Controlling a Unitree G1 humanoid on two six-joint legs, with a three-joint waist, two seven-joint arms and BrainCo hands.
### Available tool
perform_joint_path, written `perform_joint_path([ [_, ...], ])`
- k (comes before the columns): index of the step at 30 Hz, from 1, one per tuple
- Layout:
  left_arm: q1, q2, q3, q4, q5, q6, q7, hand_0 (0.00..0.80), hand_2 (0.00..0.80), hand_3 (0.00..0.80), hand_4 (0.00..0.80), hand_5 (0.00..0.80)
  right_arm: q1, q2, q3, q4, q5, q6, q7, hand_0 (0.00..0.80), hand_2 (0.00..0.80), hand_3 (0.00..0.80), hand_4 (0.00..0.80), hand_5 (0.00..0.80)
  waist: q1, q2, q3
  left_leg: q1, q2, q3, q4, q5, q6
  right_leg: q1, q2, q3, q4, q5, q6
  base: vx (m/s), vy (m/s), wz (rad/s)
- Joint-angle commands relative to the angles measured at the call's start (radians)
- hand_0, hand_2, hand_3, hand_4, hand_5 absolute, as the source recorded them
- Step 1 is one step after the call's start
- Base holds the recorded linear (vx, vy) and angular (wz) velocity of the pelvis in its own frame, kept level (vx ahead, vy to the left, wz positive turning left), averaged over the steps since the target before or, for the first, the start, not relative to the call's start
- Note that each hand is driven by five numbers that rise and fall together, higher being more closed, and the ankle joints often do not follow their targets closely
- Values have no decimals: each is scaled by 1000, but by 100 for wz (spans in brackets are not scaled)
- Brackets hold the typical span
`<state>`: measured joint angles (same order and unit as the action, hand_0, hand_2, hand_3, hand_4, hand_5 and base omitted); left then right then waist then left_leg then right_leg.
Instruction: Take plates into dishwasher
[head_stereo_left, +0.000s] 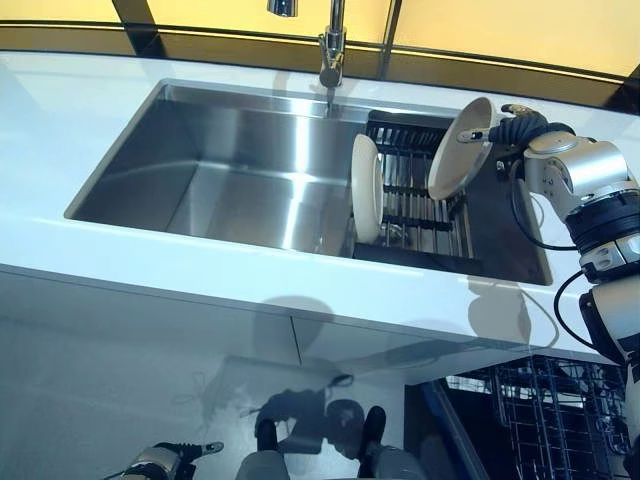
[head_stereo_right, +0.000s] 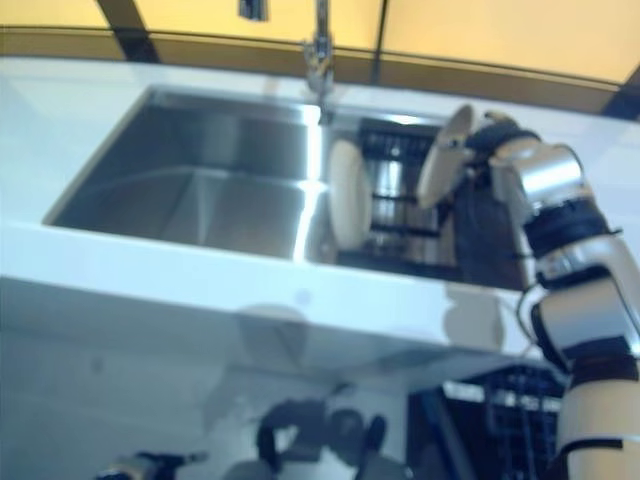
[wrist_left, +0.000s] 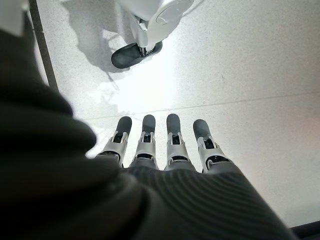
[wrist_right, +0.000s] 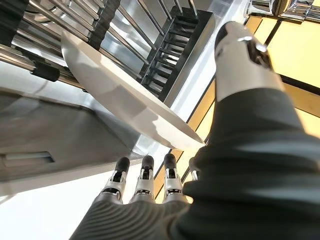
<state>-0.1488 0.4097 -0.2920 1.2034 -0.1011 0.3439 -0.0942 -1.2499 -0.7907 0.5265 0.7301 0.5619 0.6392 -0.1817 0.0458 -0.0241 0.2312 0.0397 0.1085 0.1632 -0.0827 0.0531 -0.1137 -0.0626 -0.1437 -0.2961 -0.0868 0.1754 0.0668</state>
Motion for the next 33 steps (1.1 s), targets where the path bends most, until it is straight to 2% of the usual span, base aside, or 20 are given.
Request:
perform_joint_path([
  [1,-56,31,-47,38,-12,22,9,0,0,0,0,0,-90,-28,41,28,-21,-13,-13,0,0,0,0,0,22,-27,23,-80,-1,-19,-5,47,-13,75,-36,35,0,-83,89,0,0,0],
  [18,-72,24,-50,29,-51,40,12,0,0,0,0,0,-74,-11,28,14,-23,6,-32,0,0,0,0,0,17,-19,55,-99,-7,-20,-5,50,-9,50,-41,41,0,-73,89,-2,12,0],
  [31,-85,23,-47,31,-81,60,9,0,0,0,0,0,-84,-12,30,18,-12,-11,-54,0,0,0,0,0,19,-15,100,-122,-7,-26,-5,55,-5,21,-45,43,10,-67,90,-1,19,0],
  [32,-87,23,-49,31,-87,62,9,0,0,0,0,0,-86,-12,29,18,-13,-19,-59,361,361,361,361,361,19,-15,103,-125,-7,-26,-5,56,-5,18,-44,44,10,-67,90,-14,49,0],
  [33,-85,22,-48,30,-90,63,9,0,0,0,0,0,-87,-12,30,14,-7,-26,-72,530,530,530,530,530,20,-13,105,-127,-7,-26,-5,57,-5,17,-45,43,10,-66,90,-6,46,0],
])
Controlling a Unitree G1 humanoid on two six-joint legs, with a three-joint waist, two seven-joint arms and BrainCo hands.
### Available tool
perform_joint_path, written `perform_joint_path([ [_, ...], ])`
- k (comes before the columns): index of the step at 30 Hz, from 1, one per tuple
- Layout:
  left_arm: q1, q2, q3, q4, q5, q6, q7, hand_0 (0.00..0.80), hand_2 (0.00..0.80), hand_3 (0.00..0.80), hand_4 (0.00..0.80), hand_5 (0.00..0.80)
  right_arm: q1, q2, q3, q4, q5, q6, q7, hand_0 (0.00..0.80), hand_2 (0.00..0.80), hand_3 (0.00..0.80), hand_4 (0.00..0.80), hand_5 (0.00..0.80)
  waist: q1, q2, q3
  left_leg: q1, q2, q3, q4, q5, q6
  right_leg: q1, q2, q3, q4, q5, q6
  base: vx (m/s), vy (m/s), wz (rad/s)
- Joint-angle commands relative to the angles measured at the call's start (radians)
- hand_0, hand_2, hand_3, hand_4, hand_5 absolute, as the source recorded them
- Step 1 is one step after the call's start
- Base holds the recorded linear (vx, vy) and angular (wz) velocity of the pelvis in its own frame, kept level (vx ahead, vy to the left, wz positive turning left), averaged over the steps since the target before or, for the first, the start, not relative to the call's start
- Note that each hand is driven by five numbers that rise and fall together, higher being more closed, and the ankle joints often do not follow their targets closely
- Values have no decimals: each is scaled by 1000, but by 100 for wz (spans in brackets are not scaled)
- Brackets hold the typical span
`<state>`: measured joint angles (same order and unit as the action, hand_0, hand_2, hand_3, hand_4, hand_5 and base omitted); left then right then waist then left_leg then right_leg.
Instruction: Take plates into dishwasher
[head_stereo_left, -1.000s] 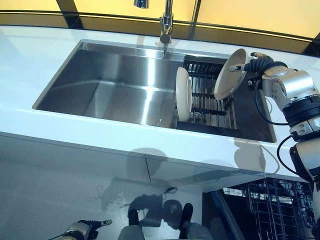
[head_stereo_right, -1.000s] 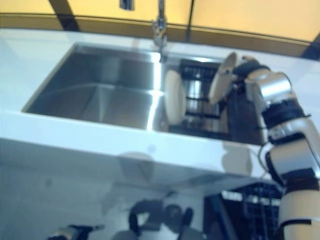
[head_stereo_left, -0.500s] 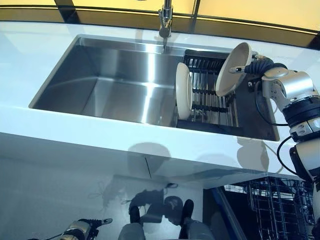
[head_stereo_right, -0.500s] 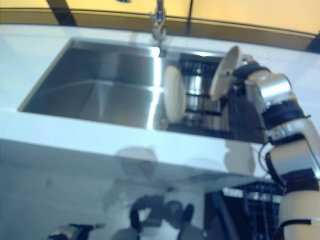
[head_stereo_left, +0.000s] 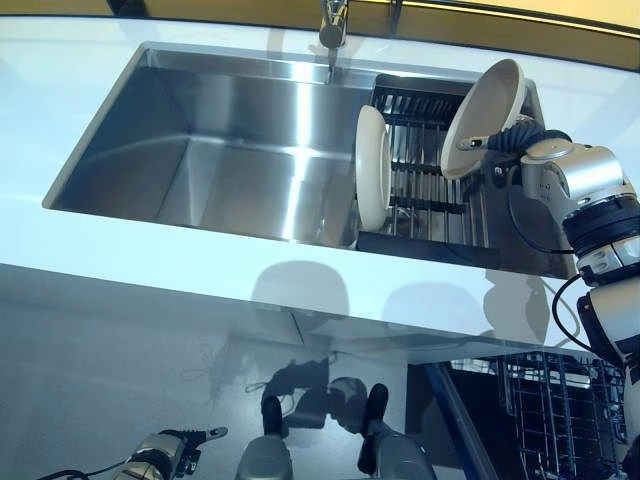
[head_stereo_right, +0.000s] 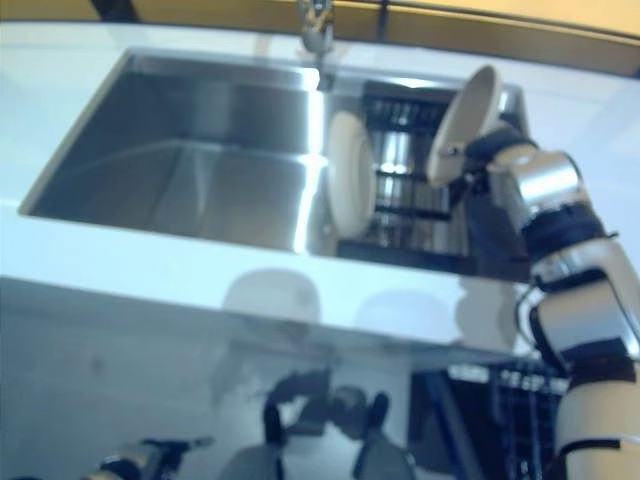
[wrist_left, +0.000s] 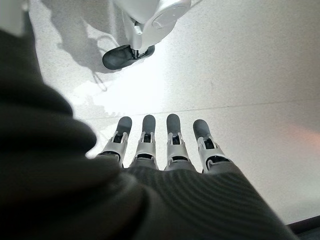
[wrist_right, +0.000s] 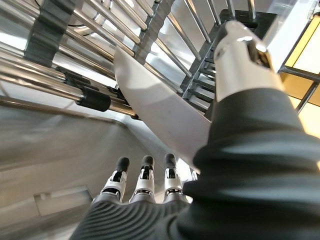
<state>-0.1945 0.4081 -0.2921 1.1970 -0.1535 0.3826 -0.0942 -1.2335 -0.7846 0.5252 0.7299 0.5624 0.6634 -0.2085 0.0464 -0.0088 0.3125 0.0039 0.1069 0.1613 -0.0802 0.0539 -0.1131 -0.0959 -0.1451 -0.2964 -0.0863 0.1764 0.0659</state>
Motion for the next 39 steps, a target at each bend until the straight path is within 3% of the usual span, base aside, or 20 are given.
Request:
perform_joint_path([
  [1,-36,24,-42,39,-35,22,5,0,0,0,0,0,-104,-19,27,11,-11,-55,-57,800,800,800,800,800,20,-28,25,-92,-6,-26,-7,56,-5,49,-43,44,10,-68,91,2,37,0],
  [17,4,12,-45,40,-33,16,20,0,0,0,0,0,-222,-69,68,35,-83,-71,-236,800,800,800,800,800,30,-29,-19,-82,2,-22,-7,45,-10,61,-48,35,-1,-67,95,2,7,0],
  [25,35,31,-58,41,6,-19,4,0,0,0,0,0,-290,-78,109,113,-56,-146,-276,800,800,800,800,800,50,-30,-63,-57,3,-23,-7,34,-11,90,-54,18,-1,-76,98,7,-36,1],
  [32,72,51,-51,37,66,-54,-6,0,0,0,0,0,-324,-141,139,94,-129,-188,-243,800,800,800,800,800,47,-49,-130,-16,8,-12,-7,18,-14,127,-51,14,-1,-88,101,35,-76,1],
  [39,98,63,-34,30,113,-96,-2,0,0,0,0,0,-332,-224,161,25,-224,-151,-184,800,800,800,800,800,10,-72,-197,34,29,29,-7,3,-17,148,-36,42,-1,-99,102,42,-92,-8],
])
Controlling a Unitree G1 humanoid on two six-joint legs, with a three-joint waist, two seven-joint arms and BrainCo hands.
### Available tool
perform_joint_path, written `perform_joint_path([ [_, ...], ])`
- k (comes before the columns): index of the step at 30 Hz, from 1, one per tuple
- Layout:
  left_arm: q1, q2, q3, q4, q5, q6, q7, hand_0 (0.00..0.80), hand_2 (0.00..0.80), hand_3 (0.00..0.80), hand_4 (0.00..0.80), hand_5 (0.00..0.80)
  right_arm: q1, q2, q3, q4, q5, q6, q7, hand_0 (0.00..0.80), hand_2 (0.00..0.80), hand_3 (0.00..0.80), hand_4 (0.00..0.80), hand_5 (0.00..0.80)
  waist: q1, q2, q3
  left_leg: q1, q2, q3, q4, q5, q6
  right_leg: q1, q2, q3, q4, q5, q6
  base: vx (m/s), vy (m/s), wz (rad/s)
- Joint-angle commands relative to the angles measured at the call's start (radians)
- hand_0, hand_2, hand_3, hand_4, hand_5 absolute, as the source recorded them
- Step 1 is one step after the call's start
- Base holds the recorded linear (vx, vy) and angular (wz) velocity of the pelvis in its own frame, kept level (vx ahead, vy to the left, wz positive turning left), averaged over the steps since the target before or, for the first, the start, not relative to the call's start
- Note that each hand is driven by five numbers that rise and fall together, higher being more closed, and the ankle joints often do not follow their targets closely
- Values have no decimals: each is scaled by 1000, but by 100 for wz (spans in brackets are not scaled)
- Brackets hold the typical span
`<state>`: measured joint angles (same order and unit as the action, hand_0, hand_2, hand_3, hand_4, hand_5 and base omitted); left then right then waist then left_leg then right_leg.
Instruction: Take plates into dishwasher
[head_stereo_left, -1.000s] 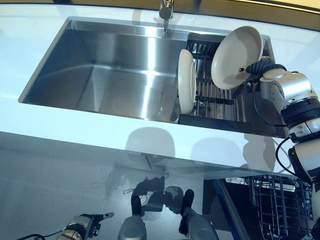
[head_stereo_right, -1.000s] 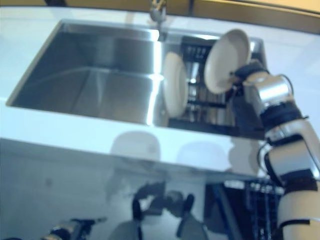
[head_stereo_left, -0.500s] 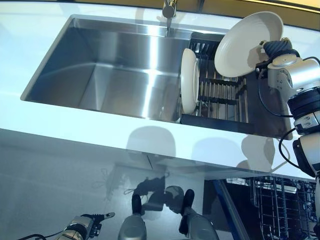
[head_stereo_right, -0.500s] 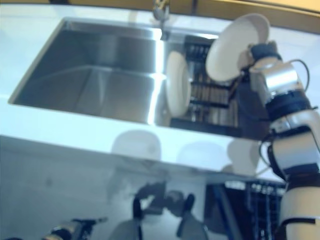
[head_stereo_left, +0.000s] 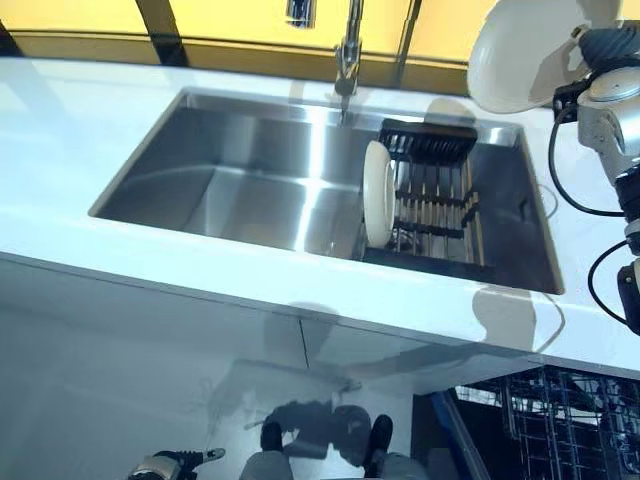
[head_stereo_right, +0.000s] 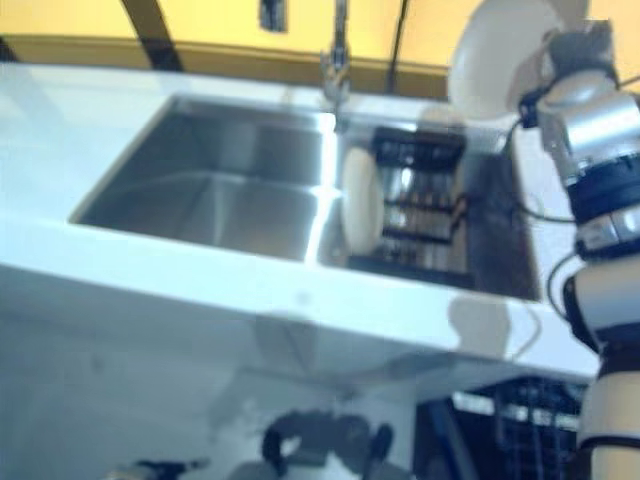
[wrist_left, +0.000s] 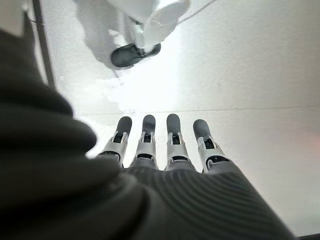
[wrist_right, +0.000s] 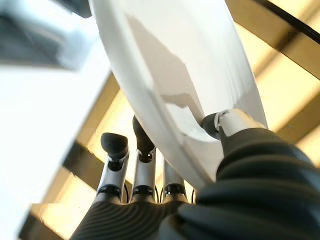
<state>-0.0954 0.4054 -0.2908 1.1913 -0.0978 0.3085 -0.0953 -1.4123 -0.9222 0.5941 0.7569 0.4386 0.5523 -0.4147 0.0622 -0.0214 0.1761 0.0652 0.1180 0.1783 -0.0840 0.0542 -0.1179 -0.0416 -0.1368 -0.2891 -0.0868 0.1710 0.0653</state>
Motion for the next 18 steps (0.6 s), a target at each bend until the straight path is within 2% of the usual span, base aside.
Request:
perform_joint_path([
  [1,2,65,-35,32,58,-21,0,0,0,0,0,0,-152,-101,95,-6,-125,-40,41,800,800,800,800,800,-13,-60,-69,-19,22,17,-3,1,-13,96,-41,40,0,-96,102,45,-85,-31],
  [5,7,64,-36,25,89,-33,-10,0,0,0,0,0,-156,-146,113,-10,-195,-50,99,800,800,800,800,800,-29,-64,-94,2,34,35,-3,-4,-15,104,-32,55,0,-101,100,53,-94,-25],
  [6,9,65,-39,22,105,-42,-14,0,0,0,0,0,-155,-172,125,-9,-240,-71,131,800,800,800,800,800,-39,-66,-105,14,39,43,-3,-7,-16,109,-26,64,0,-103,99,44,-77,-17],
  [13,6,83,-67,7,162,-78,-49,0,0,0,0,0,-154,-239,173,25,-282,-132,196,800,800,800,800,800,-61,-65,-131,42,50,61,-3,-10,-20,116,-13,88,0,-106,97,43,-106,-18],
  [18,-10,109,-74,-15,177,-130,-84,0,0,0,0,0,-41,-325,113,-36,-312,-176,236,800,800,800,800,800,-110,-48,-137,58,63,93,-3,-13,-27,102,-3,118,0,-101,99,-14,-90,-14],
])
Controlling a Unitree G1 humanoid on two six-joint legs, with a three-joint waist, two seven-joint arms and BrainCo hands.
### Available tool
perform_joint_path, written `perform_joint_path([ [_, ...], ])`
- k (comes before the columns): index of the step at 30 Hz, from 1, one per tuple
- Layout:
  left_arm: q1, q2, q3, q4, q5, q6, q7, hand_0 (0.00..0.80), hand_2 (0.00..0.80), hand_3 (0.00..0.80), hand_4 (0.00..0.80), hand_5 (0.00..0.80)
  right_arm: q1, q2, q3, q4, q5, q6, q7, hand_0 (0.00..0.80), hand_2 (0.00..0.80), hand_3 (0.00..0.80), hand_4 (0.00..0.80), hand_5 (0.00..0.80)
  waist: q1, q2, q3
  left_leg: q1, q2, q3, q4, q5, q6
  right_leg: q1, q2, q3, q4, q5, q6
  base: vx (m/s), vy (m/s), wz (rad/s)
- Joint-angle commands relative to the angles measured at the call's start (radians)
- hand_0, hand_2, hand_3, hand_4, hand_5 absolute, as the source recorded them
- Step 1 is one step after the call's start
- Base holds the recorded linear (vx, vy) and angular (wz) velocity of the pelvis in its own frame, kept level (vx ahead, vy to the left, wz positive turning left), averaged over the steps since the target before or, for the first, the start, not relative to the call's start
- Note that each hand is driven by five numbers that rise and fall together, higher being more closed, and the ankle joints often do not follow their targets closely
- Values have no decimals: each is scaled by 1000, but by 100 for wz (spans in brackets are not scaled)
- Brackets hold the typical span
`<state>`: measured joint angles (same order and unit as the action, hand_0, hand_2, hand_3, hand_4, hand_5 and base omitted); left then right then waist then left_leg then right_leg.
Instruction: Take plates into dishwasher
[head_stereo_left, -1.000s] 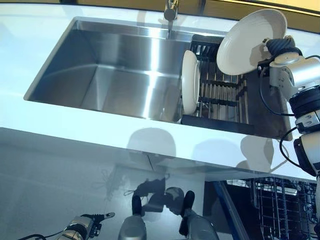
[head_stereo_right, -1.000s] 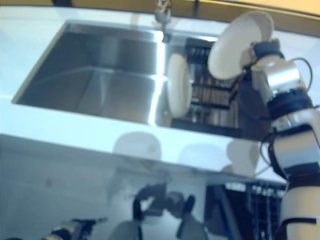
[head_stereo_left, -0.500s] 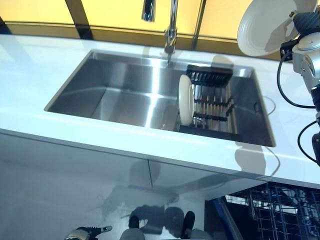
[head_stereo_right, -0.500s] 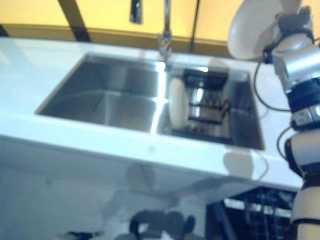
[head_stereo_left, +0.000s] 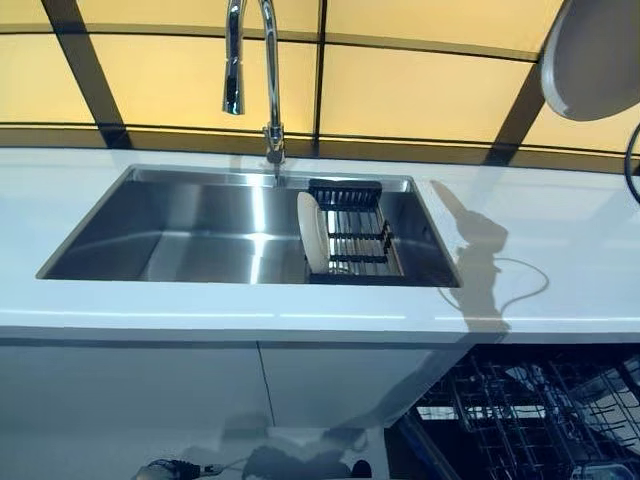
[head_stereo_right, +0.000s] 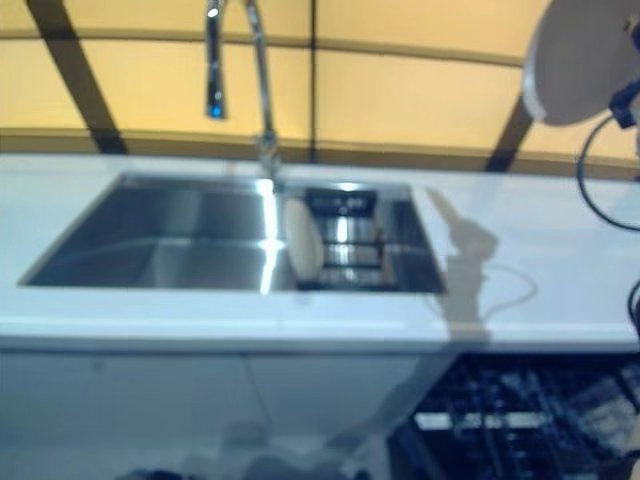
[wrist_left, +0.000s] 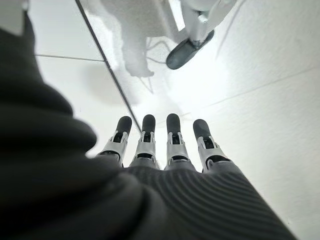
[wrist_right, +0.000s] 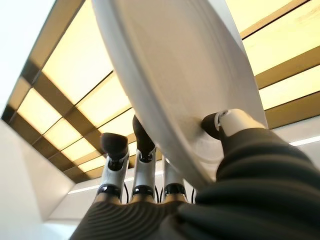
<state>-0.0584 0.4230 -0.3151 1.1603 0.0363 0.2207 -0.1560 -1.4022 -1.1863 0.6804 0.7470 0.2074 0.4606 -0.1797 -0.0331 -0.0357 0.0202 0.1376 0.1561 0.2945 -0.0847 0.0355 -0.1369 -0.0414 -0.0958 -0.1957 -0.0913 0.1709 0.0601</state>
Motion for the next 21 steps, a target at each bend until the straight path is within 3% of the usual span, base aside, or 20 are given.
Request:
perform_joint_path([
  [1,-46,93,-50,15,41,-51,-26,0,0,0,0,0,-18,-73,1,-33,-104,-98,10,800,800,800,800,800,-24,-29,19,-9,28,-17,-3,5,-8,101,-41,35,4,-102,103,9,-30,-16],
  [18,-57,90,-29,5,58,-130,-15,0,0,0,0,0,456,-258,-306,-170,-355,-212,166,800,800,800,800,800,-174,-4,38,40,50,82,-3,-18,-11,50,-5,153,4,-90,98,-18,-5,-19],
  [21,-52,82,-22,1,50,-137,1,0,0,0,0,0,601,-290,-403,-176,-383,-257,170,800,800,800,800,800,-210,7,45,48,52,107,-3,-22,-11,37,0,173,4,-84,98,-24,26,-23],
])
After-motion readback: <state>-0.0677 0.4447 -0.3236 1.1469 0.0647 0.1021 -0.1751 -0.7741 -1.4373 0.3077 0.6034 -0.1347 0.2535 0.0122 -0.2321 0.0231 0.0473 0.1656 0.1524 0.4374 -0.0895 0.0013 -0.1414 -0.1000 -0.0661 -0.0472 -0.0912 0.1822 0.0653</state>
